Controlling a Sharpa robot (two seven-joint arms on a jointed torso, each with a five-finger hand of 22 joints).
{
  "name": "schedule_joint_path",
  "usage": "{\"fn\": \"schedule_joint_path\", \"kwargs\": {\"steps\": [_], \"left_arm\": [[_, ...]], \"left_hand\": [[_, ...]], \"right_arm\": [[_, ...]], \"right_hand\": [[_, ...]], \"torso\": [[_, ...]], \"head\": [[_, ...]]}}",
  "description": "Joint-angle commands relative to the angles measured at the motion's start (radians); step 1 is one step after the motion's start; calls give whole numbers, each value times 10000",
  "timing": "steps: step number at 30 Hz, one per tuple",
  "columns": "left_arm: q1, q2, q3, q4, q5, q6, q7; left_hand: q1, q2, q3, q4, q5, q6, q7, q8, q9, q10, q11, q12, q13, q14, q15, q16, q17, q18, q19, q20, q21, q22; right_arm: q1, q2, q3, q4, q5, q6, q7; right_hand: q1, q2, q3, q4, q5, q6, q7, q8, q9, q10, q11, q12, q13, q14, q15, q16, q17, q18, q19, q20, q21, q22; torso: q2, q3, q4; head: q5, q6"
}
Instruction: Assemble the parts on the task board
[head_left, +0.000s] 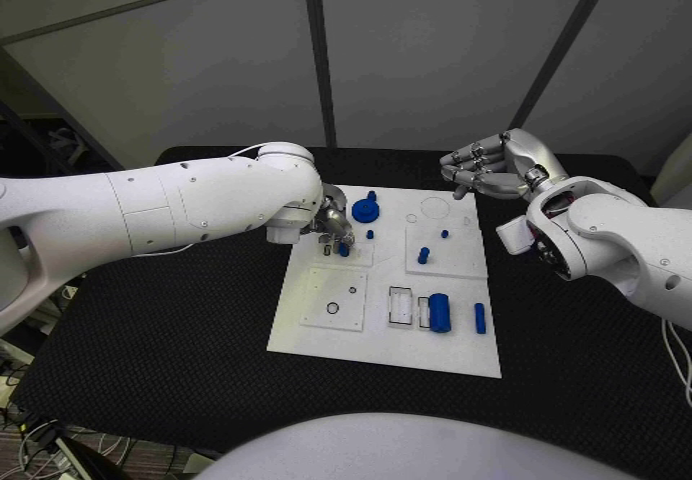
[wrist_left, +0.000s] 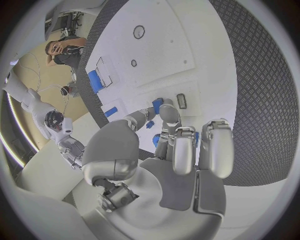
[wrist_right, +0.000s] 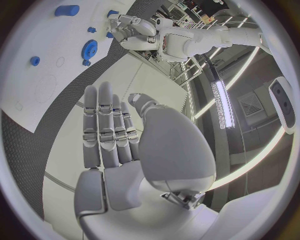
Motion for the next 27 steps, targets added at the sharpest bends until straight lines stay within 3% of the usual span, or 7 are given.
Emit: {"fn": "schedule_joint_path", "kwargs": {"steps": [1, 7, 16, 27], "left_arm": [[-20, 33, -13, 13, 41, 281, -8], [-20, 34, -13, 5, 40, 302, -6], [-20, 18, -13, 10, -42, 214, -4], [-23, -90, -11, 103, -240, 53, 7]], "left_hand": [[-85, -2, -42, 32, 64, 57, -13, -58, 8, 56, -4, 40, 20, 936, -31, 2, 2150, -216, 116, -72, 49, 1402], [-387, 2, -224, 189, 49, 139, -11, -141, -5, 81, 0, 86, 77, 937, -28, 3, 2151, -221, 129, -71, 57, 1418], [-1109, -60, -1342, 763, -10, 338, -15, -297, -22, 122, 6, 172, 181, 937, -20, 4, 2154, -229, 153, -64, 70, 1451], [-1073, 41, -2416, 1018, 0, 421, -39, -457, -10, 109, -11, 185, 226, 937, -39, 3, 2154, -228, 157, -85, 57, 1462]], "right_arm": [[17, -6, 4, 27, -17, 58, 43], [17, -8, 4, 29, -17, 56, 45], [17, -11, 4, 29, -17, 49, 51], [16, -11, 4, 21, -17, 46, 60]], "right_hand": [[-85, -43, 39, 24, 50, -61, -12, -20, 8, -45, 24, -30, -14, 91, 1, -63, -14, 114, 76, 16, -39, -12], [-85, -43, 39, 24, 50, -61, -12, -20, 8, -45, 24, -30, -14, 91, 1, -63, -14, 114, 76, 16, -39, -12], [-93, -46, 38, 27, 53, -63, -10, -20, 8, -46, 26, -31, -18, 92, 3, -70, -17, 113, 77, 17, -43, -14], [-93, -46, 38, 27, 53, -63, -10, -20, 8, -46, 26, -31, -18, 92, 3, -70, -17, 113, 77, 17, -43, -14]], "torso": [[-1, 0, -1], [-3, -6, 8], [-2, -9, 6], [3, -16, 6]], "head": [[-11, 2], [-19, 0], [-18, 22], [-27, 42]]}}
